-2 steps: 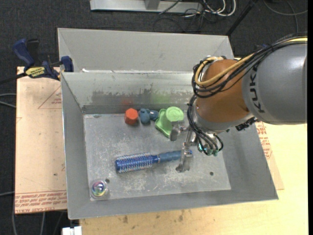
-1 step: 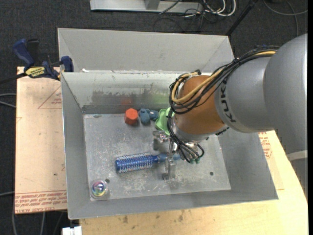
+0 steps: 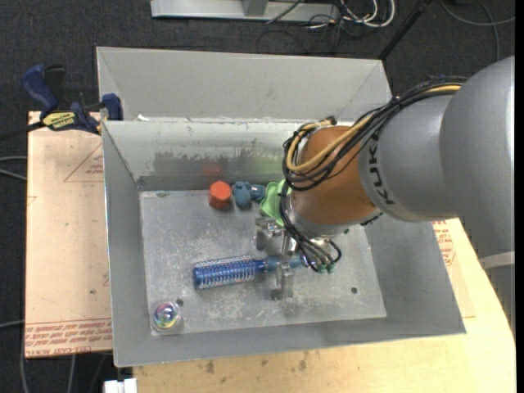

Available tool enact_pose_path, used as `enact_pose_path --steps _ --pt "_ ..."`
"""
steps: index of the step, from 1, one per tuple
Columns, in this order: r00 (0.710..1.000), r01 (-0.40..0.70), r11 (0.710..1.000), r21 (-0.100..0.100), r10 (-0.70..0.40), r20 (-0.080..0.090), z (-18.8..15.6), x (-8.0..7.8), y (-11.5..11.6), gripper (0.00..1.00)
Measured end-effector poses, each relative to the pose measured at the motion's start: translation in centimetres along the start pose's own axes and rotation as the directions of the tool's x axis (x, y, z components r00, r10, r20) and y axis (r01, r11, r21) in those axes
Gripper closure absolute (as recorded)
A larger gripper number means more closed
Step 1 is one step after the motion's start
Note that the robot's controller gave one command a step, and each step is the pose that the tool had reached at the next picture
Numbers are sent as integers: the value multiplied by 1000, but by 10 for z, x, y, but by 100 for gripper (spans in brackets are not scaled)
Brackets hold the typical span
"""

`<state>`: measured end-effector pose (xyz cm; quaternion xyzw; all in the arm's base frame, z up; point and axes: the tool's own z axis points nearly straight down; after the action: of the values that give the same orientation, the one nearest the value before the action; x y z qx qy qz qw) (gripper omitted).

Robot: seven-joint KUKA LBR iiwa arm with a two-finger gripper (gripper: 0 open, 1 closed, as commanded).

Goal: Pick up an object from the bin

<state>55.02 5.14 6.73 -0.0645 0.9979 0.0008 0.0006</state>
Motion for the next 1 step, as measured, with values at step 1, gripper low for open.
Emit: enact_pose_path --steps 1 --pt "1000 -1 1000 0 1 0 0 -1 0 0"
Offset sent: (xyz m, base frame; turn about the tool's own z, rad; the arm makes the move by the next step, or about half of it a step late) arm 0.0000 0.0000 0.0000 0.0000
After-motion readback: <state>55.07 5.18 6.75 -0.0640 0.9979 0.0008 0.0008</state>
